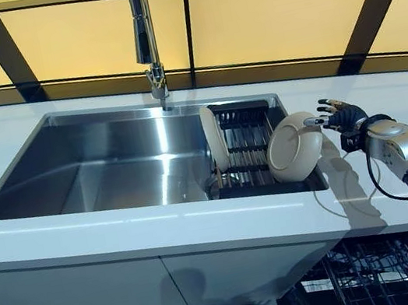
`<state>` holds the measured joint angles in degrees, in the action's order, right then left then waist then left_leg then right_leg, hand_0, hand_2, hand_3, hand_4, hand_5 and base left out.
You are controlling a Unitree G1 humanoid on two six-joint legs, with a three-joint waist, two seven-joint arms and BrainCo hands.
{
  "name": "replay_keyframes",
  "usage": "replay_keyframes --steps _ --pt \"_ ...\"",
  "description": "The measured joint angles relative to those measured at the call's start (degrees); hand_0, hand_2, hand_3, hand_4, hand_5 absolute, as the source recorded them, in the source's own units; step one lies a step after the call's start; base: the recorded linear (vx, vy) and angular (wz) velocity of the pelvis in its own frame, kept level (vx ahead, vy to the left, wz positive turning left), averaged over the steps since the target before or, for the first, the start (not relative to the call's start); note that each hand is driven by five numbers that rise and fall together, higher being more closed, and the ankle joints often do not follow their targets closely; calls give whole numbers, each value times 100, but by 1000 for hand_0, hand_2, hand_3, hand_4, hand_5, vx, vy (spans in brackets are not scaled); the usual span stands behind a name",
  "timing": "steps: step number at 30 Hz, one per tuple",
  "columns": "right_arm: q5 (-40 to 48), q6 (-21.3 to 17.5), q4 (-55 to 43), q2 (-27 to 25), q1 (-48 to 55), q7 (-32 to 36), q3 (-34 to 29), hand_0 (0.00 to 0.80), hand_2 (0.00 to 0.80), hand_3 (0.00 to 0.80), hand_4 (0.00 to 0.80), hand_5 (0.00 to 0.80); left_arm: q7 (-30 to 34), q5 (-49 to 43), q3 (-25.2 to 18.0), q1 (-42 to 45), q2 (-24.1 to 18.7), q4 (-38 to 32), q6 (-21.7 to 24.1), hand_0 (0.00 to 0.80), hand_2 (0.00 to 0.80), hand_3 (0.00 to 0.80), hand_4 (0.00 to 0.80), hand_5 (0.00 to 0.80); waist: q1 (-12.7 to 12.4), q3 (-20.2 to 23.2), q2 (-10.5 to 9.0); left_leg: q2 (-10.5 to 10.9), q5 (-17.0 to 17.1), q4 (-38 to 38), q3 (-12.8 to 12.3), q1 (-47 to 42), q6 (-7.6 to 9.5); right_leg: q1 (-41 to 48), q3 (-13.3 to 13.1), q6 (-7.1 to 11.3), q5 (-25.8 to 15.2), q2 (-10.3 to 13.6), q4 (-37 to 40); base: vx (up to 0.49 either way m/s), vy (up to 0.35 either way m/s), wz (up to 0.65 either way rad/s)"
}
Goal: Take plates into dishwasher
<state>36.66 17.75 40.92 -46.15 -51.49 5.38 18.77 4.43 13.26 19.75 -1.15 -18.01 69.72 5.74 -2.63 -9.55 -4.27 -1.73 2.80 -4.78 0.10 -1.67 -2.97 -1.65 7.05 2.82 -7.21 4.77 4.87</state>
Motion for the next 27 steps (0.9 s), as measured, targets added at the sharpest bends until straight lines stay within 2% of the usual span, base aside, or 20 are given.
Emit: replay_keyframes --steps 14,23,27 --pt "3 168 9 62 0 202 12 0 0 0 0 0 -13 1 1 1 -1 -4 2 0 0 0 0 0 -7 2 -2 1 0 1 2 5 0 -2 3 0 0 1 0 0 0 0" --pt "0 295 149 64 -13 528 46 0 0 0 0 0 -21 3 2 -13 -8 -9 9 0 0 0 0 0 0 10 -14 0 0 2 2 16 0 -13 4 0 0 -1 0 0 0 0" --pt "-3 443 254 62 -62 824 45 0 0 0 0 0 -21 3 2 -13 -26 -10 11 0 0 0 0 0 7 52 -78 -3 0 1 -1 22 0 -23 2 0 1 -1 0 0 0 0"
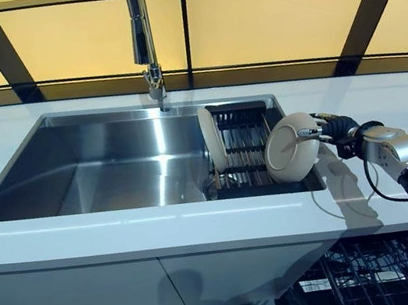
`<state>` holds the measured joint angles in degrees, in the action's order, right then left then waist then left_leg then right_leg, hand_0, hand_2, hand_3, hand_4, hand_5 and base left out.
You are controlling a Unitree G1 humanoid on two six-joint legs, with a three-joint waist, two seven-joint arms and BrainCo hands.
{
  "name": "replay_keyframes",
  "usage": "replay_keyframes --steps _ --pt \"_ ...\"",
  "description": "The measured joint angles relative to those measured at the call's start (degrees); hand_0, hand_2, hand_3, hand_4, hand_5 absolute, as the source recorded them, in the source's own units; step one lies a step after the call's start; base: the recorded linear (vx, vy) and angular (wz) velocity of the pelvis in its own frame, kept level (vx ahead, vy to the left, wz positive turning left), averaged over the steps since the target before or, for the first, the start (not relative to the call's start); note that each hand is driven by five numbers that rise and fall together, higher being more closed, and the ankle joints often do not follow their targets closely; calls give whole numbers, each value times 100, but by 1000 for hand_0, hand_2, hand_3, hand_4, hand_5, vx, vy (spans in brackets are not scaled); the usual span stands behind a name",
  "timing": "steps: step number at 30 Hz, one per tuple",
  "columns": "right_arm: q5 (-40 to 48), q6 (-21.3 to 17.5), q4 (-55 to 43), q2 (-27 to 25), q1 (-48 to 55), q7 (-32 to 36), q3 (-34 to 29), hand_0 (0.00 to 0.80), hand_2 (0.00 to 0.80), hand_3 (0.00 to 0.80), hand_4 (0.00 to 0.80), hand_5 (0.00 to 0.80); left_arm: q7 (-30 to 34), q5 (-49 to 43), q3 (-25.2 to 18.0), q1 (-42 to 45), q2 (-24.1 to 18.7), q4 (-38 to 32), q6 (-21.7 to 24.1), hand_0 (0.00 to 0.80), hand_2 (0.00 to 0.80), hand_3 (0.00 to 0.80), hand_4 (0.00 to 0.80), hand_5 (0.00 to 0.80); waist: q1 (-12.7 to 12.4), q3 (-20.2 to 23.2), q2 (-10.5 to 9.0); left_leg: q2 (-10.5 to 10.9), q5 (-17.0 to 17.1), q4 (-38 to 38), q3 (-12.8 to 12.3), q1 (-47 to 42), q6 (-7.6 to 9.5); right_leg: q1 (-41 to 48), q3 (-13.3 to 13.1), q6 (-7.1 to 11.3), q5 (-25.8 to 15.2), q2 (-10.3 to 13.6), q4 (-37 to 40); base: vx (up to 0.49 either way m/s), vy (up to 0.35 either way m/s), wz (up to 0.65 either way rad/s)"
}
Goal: Take plates into dishwasher
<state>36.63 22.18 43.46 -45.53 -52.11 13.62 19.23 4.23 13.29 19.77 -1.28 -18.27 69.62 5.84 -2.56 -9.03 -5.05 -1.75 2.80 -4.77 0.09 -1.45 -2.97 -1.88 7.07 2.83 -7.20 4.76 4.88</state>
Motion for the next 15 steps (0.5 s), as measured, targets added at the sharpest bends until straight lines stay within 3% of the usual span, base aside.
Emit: replay_keyframes --steps 5,7,8,9,10,15 --pt "-13 92 78 0 -12 214 4 0 0 0 0 0 0 0 0 2 -37 -3 6 0 0 0 0 0 -5 38 -50 4 0 1 0 -1 0 1 -3 0 0 3 0 0 0 0" --pt "-51 125 85 0 -36 266 6 430 430 430 430 430 -2 0 1 -10 -39 -3 6 0 0 0 0 0 -3 40 -49 3 0 1 -1 -2 0 2 -2 0 0 2 0 0 0 0" --pt "-50 180 119 0 -63 335 29 580 580 580 580 580 -2 0 1 -7 -39 -3 6 0 0 0 0 0 -1 41 -48 1 0 1 -1 -3 0 2 -3 0 0 0 0 0 0 0" --pt "-51 191 129 1 -63 362 60 580 580 580 580 580 -2 0 1 -6 -39 -4 6 0 0 0 0 0 -3 41 -48 0 0 1 -1 -3 0 3 -3 0 -1 0 0 0 0 0" --pt "-50 201 170 1 -71 394 80 800 800 800 800 800 -2 0 1 3 -39 -7 6 0 0 0 0 0 -5 43 -46 0 0 1 -1 -3 0 2 -3 -1 -1 0 0 0 0 0" --pt "-53 280 191 4 -74 601 110 800 800 800 800 800 -2 0 -1 3 -40 -18 12 0 0 0 0 0 -11 47 -42 3 0 1 0 -5 0 6 -2 -1 -1 3 0 0 0 0"
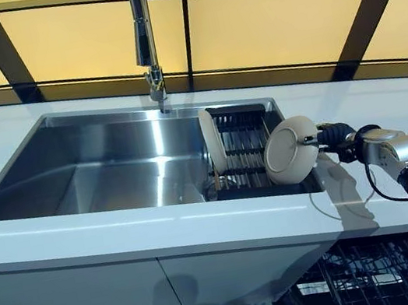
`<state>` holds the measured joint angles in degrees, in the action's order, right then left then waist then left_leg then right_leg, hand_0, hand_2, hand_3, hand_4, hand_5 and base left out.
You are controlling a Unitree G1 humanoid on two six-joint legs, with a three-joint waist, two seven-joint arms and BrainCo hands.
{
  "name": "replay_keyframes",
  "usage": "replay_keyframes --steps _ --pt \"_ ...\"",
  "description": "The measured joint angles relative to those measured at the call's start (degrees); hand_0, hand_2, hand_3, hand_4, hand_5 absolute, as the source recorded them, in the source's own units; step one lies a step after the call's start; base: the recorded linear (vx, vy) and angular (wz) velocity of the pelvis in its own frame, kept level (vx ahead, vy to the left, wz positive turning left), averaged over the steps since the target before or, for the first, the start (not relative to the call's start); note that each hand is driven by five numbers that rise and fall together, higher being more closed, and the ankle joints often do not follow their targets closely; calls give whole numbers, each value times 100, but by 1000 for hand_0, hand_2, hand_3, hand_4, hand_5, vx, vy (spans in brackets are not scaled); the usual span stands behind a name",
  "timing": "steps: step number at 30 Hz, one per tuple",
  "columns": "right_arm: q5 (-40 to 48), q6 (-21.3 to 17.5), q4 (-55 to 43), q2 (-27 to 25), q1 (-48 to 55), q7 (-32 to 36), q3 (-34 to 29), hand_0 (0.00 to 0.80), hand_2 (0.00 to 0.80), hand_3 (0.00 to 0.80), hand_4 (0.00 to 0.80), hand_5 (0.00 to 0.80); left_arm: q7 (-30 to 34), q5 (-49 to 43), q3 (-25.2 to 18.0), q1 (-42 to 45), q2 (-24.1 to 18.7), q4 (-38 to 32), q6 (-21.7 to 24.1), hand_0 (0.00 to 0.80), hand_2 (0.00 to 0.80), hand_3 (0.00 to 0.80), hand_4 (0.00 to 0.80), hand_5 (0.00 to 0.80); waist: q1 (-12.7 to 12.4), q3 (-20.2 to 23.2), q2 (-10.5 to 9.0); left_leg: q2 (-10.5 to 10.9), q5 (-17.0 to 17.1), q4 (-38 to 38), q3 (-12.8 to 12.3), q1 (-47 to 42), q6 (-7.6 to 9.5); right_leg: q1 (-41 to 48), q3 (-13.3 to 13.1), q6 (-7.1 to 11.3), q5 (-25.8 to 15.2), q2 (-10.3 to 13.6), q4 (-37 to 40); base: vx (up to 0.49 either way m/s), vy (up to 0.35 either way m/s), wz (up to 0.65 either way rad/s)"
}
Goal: Take plates into dishwasher
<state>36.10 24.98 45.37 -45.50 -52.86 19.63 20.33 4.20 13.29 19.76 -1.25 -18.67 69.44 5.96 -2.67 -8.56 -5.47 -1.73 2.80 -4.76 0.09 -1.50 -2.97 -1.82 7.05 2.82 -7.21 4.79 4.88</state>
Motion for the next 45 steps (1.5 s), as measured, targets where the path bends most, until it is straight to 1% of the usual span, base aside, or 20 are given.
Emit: replay_keyframes --steps 4,7,9,14,23,29,31,34,37,39,45 --pt "-48 78 5 50 8 96 122 800 800 800 800 800 1 1 0 8 -2 -44 0 0 0 0 0 0 -4 3 14 0 0 0 1 7 0 -8 0 0 0 0 0 0 0 0" --pt "-82 55 2 58 7 71 125 800 800 800 800 800 0 1 0 6 -2 -44 0 0 0 0 0 0 -39 4 17 1 0 0 1 8 0 -9 0 0 1 0 0 0 0 0" --pt "-116 20 2 56 5 36 122 800 800 800 800 800 0 2 -1 -9 -2 -44 0 0 0 0 0 0 -106 5 18 3 0 0 -1 6 0 -9 1 0 2 0 0 0 0 0" --pt "-167 9 4 56 5 -34 133 800 800 800 800 800 -6 126 -1 1 -2 -44 0 0 0 0 0 0 -120 4 19 3 1 1 1 7 0 -7 3 0 1 1 0 0 0 0" --pt "-33 -132 -11 56 -3 -377 135 800 800 800 800 800 -9 132 -1 5 -1 -43 0 0 0 0 0 0 -126 4 19 3 0 0 2 6 0 -7 4 0 1 1 0 0 0 0" --pt "58 -230 -34 -30 -96 -751 135 800 800 800 800 800 -10 146 -9 9 2 -43 0 0 0 0 0 0 -108 5 18 3 0 -2 -5 -7 0 3 -7 0 1 -3 -1 0 0 0" --pt "61 -268 -56 -76 -136 -841 135 800 800 800 800 800 -10 146 -9 8 7 -44 0 0 0 0 0 0 -98 7 14 0 0 -4 -9 -19 0 10 -12 0 1 -7 -1 10 8 -2" --pt "68 -268 -408 -335 -225 -1065 163 800 800 800 800 800 -12 148 -12 12 17 -49 -2 0 0 0 0 0 -83 7 5 4 -2 -9 -43 -61 0 29 -43 1 0 -18 -2 7 21 -6" --pt "125 -312 -529 -556 -519 -1227 331 800 800 800 800 800 -22 148 -28 39 5 -43 -3 0 0 0 0 0 -19 44 -65 2 -14 -10 -94 -111 -13 55 -100 1 0 -40 -2 17 41 -7" --pt "163 -313 -536 -573 -685 -1283 366 800 800 800 800 800 -24 149 -26 80 -3 -32 -4 0 0 0 0 0 36 94 -141 -13 -22 -10 -139 -135 -24 55 -139 1 0 -57 -1 21 42 -11" --pt "158 -333 -530 -934 -958 -1394 636 800 800 800 800 800 -27 148 -23 73 -31 -34 -5 0 0 0 0 0 50 264 -380 -14 -34 -11 -244 -197 -29 64 -224 26 16 -64 -2 10 36 -9"
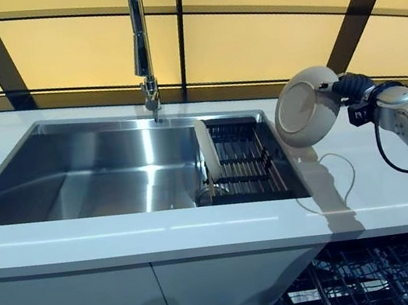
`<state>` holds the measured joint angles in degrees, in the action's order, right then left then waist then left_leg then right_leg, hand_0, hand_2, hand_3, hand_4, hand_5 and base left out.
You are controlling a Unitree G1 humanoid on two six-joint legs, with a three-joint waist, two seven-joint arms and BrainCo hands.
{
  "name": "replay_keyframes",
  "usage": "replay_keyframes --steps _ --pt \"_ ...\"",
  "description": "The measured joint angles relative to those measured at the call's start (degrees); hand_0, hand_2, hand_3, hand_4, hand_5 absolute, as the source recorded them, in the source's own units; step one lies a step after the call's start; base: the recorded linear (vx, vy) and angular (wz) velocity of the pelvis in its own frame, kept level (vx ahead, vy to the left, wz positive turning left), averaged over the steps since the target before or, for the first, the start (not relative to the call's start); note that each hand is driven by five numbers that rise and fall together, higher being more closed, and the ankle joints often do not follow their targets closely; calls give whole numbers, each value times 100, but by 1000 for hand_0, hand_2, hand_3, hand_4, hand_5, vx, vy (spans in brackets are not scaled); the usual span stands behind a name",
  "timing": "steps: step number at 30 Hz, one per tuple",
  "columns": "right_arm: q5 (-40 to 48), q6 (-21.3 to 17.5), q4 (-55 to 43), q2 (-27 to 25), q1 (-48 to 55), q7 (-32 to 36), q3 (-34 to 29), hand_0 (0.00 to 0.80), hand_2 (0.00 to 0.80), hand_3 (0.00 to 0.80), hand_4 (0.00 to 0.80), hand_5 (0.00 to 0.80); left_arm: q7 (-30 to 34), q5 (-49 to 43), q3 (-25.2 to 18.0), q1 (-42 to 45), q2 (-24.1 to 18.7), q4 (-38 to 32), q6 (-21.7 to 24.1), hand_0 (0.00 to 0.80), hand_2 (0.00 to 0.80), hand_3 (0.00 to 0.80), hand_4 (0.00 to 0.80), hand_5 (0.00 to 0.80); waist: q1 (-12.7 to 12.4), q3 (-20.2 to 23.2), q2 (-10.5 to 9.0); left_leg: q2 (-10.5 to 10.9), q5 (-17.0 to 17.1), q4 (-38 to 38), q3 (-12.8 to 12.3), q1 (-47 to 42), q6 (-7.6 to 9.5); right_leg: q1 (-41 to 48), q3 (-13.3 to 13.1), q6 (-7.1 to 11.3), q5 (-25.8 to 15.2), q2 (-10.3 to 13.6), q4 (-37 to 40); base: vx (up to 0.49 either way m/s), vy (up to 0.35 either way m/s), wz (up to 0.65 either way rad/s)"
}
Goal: Take plates into dishwasher
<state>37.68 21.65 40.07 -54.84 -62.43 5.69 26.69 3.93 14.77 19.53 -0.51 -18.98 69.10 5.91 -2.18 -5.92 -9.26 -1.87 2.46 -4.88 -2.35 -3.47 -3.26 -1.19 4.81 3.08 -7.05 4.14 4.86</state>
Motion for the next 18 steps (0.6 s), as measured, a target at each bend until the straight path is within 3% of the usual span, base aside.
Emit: replay_keyframes --steps 6,12,18 --pt "-101 -25 228 -282 -626 7 535 800 800 800 800 800 -2 -1 9 48 -40 20 -4 0 0 0 0 0 132 97 -79 8 -4 1 -83 -28 6 -17 -118 13 -30 -1 0 -5 30 -8" --pt "-197 -130 352 -799 -812 119 787 800 800 800 800 800 2 -2 19 49 -56 48 -13 0 0 0 0 0 150 248 -139 17 -24 1 -237 -19 20 -101 -266 10 -81 -13 -2 -8 16 -12" --pt "-496 -135 459 -1163 -839 479 997 800 800 800 800 800 6 -8 19 49 -93 91 -42 0 0 0 0 0 328 357 -227 17 -45 -1 -391 -90 25 -108 -398 36 -95 -20 -1 -10 9 -14"
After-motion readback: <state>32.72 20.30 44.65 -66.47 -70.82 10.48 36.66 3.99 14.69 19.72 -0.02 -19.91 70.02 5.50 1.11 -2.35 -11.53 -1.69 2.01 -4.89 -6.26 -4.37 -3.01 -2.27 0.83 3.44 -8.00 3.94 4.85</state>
